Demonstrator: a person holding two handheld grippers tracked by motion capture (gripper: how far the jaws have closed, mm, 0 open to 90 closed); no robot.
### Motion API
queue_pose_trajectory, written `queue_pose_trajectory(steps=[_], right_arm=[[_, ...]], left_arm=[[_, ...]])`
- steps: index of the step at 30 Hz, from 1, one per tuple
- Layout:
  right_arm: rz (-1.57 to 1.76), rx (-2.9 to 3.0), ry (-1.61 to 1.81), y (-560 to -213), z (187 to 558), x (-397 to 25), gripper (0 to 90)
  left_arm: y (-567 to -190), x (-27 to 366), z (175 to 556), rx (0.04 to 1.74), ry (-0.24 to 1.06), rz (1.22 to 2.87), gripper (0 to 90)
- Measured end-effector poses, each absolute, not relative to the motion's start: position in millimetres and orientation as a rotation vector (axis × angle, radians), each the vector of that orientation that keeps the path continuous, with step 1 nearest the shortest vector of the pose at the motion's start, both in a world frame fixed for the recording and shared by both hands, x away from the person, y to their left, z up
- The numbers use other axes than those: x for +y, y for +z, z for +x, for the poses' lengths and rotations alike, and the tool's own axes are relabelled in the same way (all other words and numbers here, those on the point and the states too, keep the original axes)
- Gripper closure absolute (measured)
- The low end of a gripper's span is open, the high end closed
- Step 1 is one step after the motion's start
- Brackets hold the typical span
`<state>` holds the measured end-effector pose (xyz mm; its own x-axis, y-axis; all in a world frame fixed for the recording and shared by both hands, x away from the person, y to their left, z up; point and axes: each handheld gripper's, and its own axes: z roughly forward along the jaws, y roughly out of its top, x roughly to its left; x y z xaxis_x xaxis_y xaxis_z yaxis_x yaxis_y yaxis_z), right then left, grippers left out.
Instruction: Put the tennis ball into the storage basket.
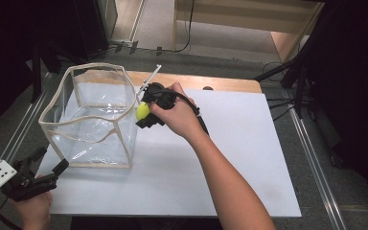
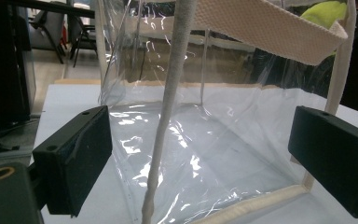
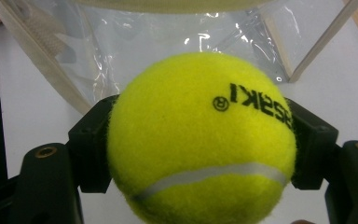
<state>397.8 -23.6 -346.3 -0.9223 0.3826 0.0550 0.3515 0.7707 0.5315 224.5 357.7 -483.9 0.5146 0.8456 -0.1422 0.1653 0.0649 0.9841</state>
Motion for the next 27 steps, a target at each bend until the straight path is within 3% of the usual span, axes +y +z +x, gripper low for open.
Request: queue_pose_trajectory(steps=[27], right_arm=[[0.576, 2.901, 0.870, -316, 400, -23, 23.8]], left_arm=[[-484, 357, 225, 0.937, 0.646, 1.439, 6.5]])
